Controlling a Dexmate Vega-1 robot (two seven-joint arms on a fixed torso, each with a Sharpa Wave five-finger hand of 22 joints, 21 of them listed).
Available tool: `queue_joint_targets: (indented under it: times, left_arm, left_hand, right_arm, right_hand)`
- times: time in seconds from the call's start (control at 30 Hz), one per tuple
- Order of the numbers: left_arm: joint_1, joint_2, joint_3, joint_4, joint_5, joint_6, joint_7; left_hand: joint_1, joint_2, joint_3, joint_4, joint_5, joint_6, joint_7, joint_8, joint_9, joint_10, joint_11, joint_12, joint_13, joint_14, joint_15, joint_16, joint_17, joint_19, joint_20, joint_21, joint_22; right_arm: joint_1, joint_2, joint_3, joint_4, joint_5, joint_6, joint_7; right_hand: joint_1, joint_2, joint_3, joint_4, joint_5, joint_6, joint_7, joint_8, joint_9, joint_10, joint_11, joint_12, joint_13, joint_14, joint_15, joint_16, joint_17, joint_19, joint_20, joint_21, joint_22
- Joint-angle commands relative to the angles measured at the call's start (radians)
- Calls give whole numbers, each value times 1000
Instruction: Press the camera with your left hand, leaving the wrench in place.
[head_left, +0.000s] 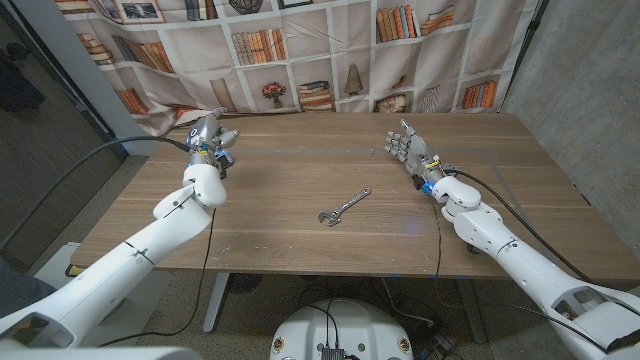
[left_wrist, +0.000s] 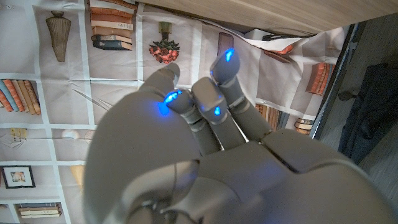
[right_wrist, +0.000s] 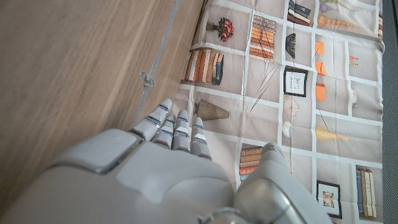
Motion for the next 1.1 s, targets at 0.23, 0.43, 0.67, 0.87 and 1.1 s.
queue_joint_targets:
  times: [0.23, 0.43, 0.67, 0.87, 1.1]
  left_arm:
    - [-27, 37, 5, -30, -18, 103, -72]
    - [-53, 37, 18, -19, -13, 171, -71]
    - [-102, 23, 72, 6, 38, 289, -45]
    - [-178, 0, 177, 67, 153, 411, 10]
    - [-225, -2, 222, 106, 180, 453, -17]
  left_hand:
    - [14, -39, 121, 18, 136, 46, -8, 24, 4, -7, 4, 37, 98, -1, 5, -36, 18, -24, 2, 17, -25]
    - [1, -53, 151, 21, 167, 98, -11, 37, 4, 5, 6, 27, 84, 5, 5, -43, 24, -18, 2, 28, -42]
    - [-16, -65, 188, 23, 199, 113, -11, 31, 3, 11, 9, 26, 85, 13, 6, -43, 39, -18, 0, 41, -64]
    - [-28, -73, 214, 24, 215, 132, -12, 30, 2, 12, 9, 13, 70, 9, 5, -50, 43, -17, 0, 55, -79]
    - [-46, -80, 247, 27, 230, 160, -18, 29, 2, 15, 8, 22, 85, 14, 5, -50, 55, -17, -1, 77, -98]
  right_arm:
    - [-9, 0, -3, 1, 6, -4, 7]
    - [-8, 0, -7, -2, 4, -8, 8]
    - [-14, -5, -6, -17, 3, -21, -3]
    - [-11, -11, -12, -26, -5, -33, -6]
    - [-11, -12, -14, -34, -7, -43, -13]
  right_hand:
    - [13, 5, -1, -4, 3, 7, 2, 3, 4, 9, -1, 8, 4, 7, 3, 4, 3, 11, 0, 3, 4]
    - [14, 5, -1, -5, 3, 7, 1, 3, 5, 10, -2, 9, 4, 8, 4, 4, 3, 12, 0, 3, 4]
    - [15, 4, -2, -6, 3, 7, 2, 3, 5, 11, -1, 9, 4, 9, 4, 4, 3, 14, 1, 4, 4]
    - [15, 4, -2, -6, 3, 8, 2, 3, 5, 12, -2, 9, 4, 10, 4, 4, 3, 16, 1, 4, 4]
    - [15, 4, -2, -6, 3, 8, 2, 3, 5, 15, -1, 10, 4, 12, 5, 5, 3, 18, 2, 4, 4]
